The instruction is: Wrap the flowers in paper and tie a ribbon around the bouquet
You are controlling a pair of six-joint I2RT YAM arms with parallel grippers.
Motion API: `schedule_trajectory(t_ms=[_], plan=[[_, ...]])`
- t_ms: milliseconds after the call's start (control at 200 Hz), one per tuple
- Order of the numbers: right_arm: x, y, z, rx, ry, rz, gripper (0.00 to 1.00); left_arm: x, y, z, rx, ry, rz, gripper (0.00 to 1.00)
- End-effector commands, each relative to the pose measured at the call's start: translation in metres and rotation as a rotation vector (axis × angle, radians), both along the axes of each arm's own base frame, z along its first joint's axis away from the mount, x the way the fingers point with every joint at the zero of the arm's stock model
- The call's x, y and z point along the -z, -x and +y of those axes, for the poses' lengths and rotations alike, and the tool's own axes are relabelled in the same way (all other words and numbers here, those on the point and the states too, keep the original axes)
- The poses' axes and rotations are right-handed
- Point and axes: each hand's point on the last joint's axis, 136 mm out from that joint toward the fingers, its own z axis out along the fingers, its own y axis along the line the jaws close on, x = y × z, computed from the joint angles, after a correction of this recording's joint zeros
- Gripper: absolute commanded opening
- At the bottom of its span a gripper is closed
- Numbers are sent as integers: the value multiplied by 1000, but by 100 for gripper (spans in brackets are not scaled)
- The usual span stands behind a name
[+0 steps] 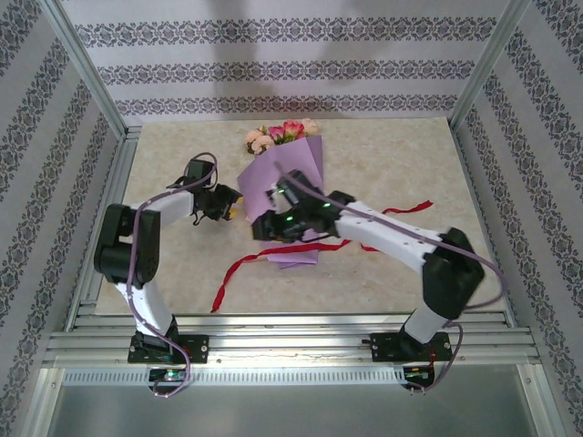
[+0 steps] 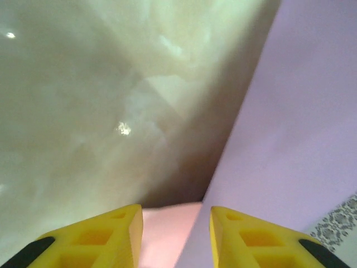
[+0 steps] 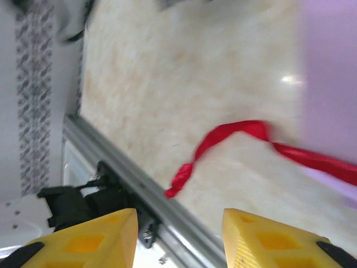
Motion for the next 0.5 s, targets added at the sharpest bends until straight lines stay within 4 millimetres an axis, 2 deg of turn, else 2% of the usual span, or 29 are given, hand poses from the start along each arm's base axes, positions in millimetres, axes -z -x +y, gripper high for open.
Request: schedule_trajectory(t_ms=[0, 65, 155, 255, 310, 365, 415, 495], plan=[[23, -20, -78, 214, 172, 21, 37, -38, 29, 7, 39, -157, 18, 36], [37, -28, -121, 338, 243, 60, 35, -53, 45, -18, 98, -161, 37, 36], [52, -37, -179, 536, 290, 131, 35, -59, 74, -71, 215, -135, 106, 39], [60, -44, -220, 689, 295, 184, 35, -52, 107, -131, 269, -82, 185, 43], [63, -50, -233, 731, 289, 197, 35, -46, 118, -158, 244, -50, 203, 43], [66, -55, -244, 773, 286, 213, 36, -41, 120, -178, 206, -24, 213, 44], [68, -60, -249, 795, 266, 230, 36, -34, 116, -186, 159, -37, 221, 45], [69, -64, -253, 817, 248, 248, 36, -22, 104, -187, 82, -65, 246, 45]])
